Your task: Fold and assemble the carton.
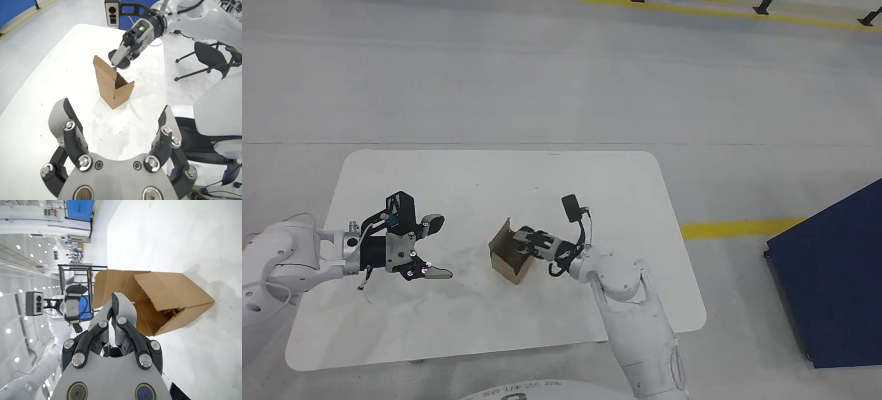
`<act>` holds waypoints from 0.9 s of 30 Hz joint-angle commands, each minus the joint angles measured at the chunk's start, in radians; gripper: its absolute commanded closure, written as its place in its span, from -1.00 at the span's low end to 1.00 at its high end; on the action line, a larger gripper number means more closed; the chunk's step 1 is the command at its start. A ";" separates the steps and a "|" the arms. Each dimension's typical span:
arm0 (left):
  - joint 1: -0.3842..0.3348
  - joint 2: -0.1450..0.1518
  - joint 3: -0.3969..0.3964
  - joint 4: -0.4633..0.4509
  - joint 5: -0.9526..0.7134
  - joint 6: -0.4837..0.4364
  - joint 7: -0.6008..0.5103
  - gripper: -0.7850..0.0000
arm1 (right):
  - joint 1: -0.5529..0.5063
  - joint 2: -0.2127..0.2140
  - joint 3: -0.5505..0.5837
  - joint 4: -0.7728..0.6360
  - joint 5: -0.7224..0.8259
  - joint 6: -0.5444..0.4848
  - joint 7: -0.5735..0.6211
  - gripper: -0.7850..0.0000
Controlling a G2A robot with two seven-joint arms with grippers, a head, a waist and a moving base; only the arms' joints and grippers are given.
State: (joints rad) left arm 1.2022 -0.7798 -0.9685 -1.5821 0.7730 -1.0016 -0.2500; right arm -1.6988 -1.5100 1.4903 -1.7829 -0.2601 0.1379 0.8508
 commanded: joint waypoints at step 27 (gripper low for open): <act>0.000 0.000 0.000 0.000 0.000 0.000 0.000 -1.00 | 0.219 0.040 -0.084 0.310 -0.029 0.012 0.084 1.00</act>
State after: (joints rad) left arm 1.2022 -0.7799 -0.9685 -1.5821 0.7730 -1.0016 -0.2500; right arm -1.4799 -1.4699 1.4061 -1.4729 -0.2893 0.1501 0.9350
